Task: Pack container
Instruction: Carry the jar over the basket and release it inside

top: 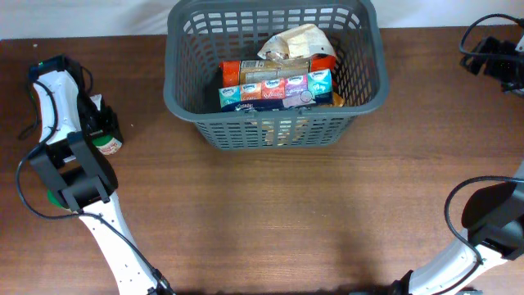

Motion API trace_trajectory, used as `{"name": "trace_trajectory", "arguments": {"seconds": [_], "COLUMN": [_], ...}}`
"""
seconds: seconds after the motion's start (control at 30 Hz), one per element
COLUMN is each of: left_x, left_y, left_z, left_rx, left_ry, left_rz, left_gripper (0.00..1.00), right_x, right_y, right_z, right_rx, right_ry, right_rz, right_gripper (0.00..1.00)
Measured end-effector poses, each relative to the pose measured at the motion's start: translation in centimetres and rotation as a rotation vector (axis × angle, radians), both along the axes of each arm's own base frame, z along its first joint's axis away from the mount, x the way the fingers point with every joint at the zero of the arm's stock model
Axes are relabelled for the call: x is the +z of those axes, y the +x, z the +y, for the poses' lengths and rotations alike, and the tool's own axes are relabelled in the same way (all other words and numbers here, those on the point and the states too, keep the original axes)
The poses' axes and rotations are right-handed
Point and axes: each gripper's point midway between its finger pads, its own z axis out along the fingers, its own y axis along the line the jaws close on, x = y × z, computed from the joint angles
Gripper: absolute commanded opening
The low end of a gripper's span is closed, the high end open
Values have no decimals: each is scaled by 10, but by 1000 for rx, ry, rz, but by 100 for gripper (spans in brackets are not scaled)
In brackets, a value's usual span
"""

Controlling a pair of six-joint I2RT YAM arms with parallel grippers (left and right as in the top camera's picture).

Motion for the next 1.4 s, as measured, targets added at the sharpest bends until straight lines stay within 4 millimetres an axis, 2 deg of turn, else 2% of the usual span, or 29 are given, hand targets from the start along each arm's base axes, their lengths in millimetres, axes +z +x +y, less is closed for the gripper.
{"name": "trace_trajectory", "arguments": {"seconds": [0.2, 0.27, 0.37, 0.5, 0.53, 0.6, 0.67, 0.7, 0.73, 0.8, 0.87, 0.93, 1.0, 1.07, 1.17, 1.23, 1.4], "left_x": [9, 22, 51, 109, 140, 187, 243, 281, 300, 354, 392, 415, 416, 406, 377, 351, 281], "left_y": [-6, 1, 24, 56, 67, 79, 88, 87, 85, 72, 54, 33, 14, 5, 12, 29, 70], "left_z": [-3, 0, 7, 5, -1, -15, -36, -55, -67, -111, -156, -206, -248, -280, -315, -326, -328], "left_rx": [0, 0, -1, -23, -49, -106, -194, -264, -307, -465, -633, -830, -1017, -1168, -1330, -1382, -1416], "left_ry": [-13, -1, 41, 73, 82, 91, 109, 122, 129, 147, 152, 137, 103, 68, 40, 53, 73], "left_rz": [33, 1, -122, -341, -445, -594, -764, -866, -914, -1048, -1143, -1204, -1201, -1172, -1096, -1029, -862], "left_gripper": [2, 2, 2, 2, 2, 2, 2, 2, 2, 2, 2, 2, 2, 2, 2, 2, 2], "right_x": [0, 0, 0, 0, 0, 0, 0, 0, 0, 0, 0, 0, 0, 0, 0, 0, 0], "right_y": [0, 0, 0, 0, 0, 0, 0, 0, 0, 0, 0, 0, 0, 0, 0, 0, 0], "right_z": [0, 0, 0, 0, 0, 0, 0, 0, 0, 0, 0, 0, 0, 0, 0, 0, 0], "right_rx": [0, 0, 0, 0, 0, 0, 0, 0, 0, 0, 0, 0, 0, 0, 0, 0, 1], "right_ry": [0, 0, 0, 0, 0, 0, 0, 0, 0, 0, 0, 0, 0, 0, 0, 0, 0], "right_rz": [0, 0, 0, 0, 0, 0, 0, 0, 0, 0, 0, 0, 0, 0, 0, 0, 0], "right_gripper": [99, 99, 99, 99, 99, 99, 99, 99, 99, 99, 99, 99, 99, 99, 99, 99, 99]}}
